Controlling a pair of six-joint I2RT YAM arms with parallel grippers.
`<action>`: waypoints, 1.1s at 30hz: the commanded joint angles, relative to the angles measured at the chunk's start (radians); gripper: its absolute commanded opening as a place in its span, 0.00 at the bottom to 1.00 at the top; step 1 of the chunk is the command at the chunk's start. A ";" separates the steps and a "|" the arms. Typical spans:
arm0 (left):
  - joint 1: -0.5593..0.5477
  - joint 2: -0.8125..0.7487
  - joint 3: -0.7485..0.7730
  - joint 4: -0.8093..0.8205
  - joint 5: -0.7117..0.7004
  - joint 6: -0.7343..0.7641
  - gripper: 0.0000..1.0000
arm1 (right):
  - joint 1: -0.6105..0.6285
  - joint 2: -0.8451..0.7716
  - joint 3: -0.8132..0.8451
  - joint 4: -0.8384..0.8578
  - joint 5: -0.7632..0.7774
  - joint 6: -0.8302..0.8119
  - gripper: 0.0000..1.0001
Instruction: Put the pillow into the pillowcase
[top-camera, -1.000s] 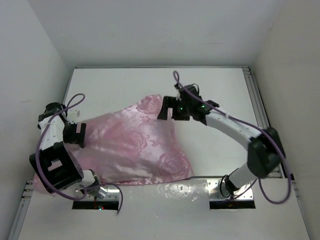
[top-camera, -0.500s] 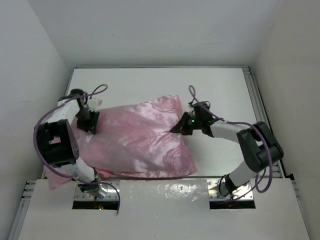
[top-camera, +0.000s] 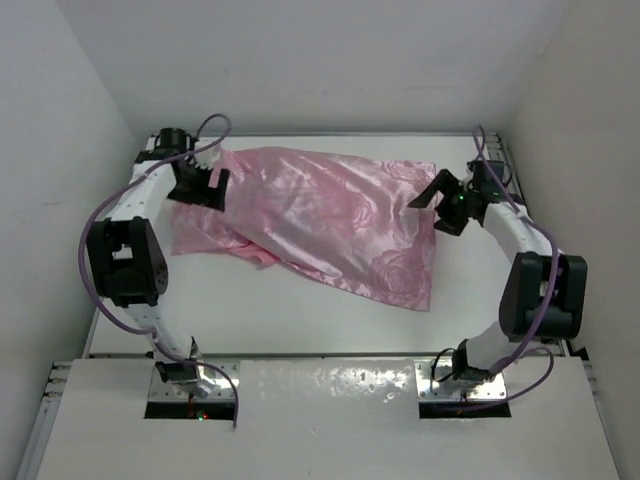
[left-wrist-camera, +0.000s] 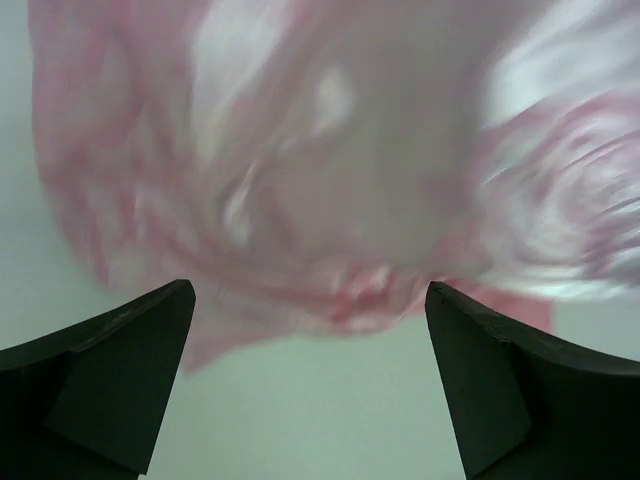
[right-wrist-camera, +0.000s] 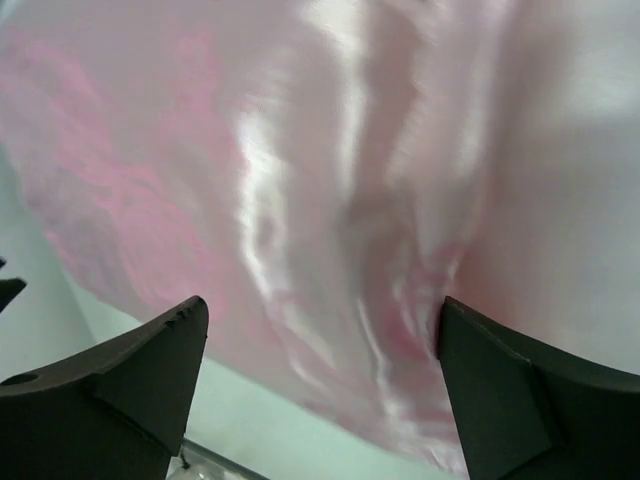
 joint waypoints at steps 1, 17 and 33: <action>0.130 -0.069 -0.139 -0.051 -0.075 0.002 1.00 | -0.104 -0.136 -0.072 -0.184 0.059 -0.058 0.92; 0.308 0.038 -0.258 0.173 0.035 -0.055 1.00 | -0.143 -0.580 -0.731 -0.088 0.075 0.057 0.83; 0.204 0.179 -0.241 0.269 -0.094 -0.072 0.00 | -0.055 -0.533 -0.838 0.093 0.193 0.109 0.48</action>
